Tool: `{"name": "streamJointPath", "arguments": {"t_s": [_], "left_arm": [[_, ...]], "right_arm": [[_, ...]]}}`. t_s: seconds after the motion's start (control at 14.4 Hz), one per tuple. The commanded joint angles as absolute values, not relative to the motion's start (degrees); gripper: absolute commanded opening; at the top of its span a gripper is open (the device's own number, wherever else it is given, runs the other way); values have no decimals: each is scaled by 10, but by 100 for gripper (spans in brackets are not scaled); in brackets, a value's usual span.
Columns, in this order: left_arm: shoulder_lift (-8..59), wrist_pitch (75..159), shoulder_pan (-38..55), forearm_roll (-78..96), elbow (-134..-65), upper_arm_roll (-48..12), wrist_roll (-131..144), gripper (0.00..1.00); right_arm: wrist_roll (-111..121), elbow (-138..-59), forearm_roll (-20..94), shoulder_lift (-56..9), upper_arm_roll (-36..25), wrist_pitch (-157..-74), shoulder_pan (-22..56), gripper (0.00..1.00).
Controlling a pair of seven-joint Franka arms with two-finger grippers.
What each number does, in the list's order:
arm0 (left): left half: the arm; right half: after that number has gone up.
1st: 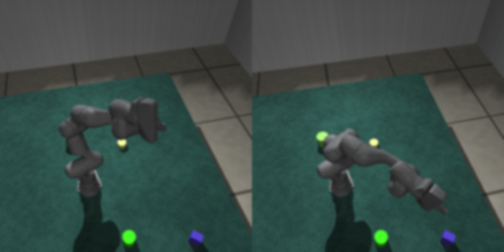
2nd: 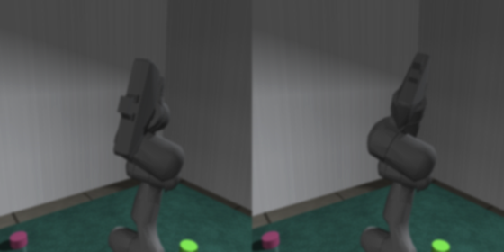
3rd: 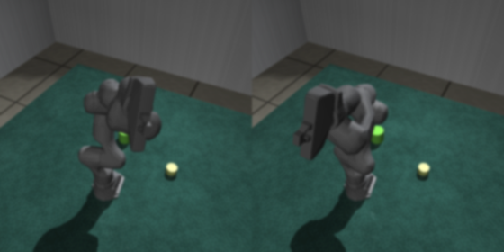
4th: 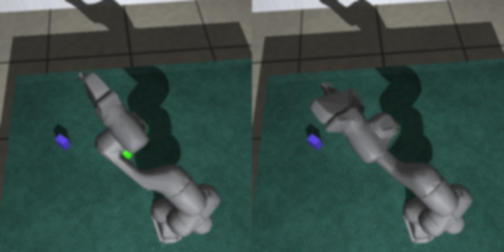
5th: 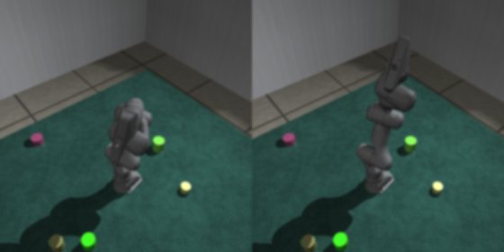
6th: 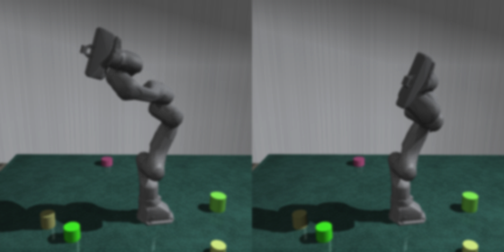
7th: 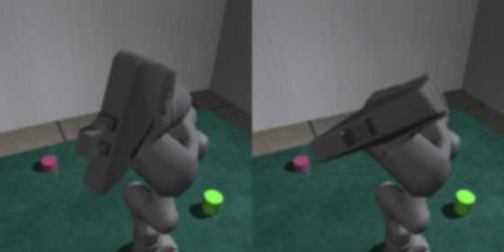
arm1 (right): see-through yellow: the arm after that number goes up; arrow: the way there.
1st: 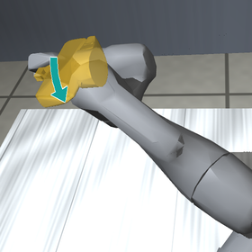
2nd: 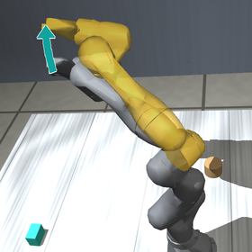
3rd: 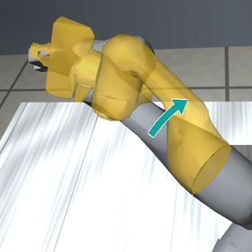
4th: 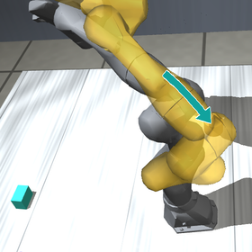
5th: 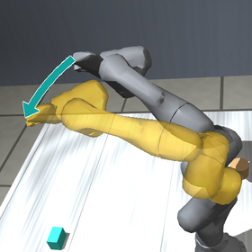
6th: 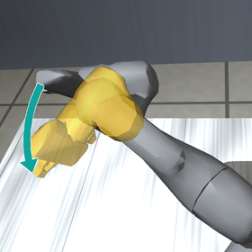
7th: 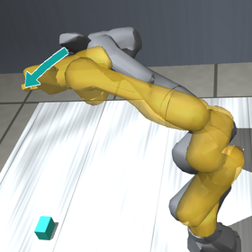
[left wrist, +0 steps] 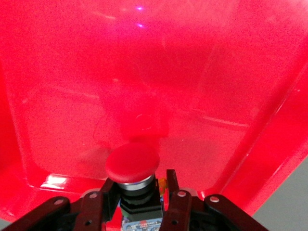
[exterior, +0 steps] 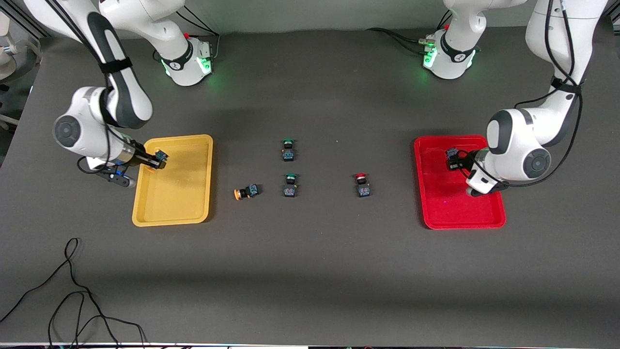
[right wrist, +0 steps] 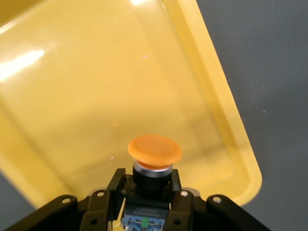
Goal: Place red and yellow buttons in trays
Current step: 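Place the red and yellow buttons in their matching trays with both grippers, then reach both grippers to the remaining red and yellow buttons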
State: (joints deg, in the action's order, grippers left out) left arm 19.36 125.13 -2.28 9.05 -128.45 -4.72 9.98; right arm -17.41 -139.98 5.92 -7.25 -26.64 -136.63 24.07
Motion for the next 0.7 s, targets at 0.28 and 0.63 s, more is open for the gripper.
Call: {"name": "streamJointPath", "arguments": {"t_s": [0.28,0.63], "left_arm": [[128,1103,-17,84,-1199,-51,141,100],[141,985,65,89,-1047,-58,263,100]], "right_arm": [[-152,-1414,135,-116,-267,-1413,265,88],[-161,-1405,136,-104,-267,-1405,265,100]]}}
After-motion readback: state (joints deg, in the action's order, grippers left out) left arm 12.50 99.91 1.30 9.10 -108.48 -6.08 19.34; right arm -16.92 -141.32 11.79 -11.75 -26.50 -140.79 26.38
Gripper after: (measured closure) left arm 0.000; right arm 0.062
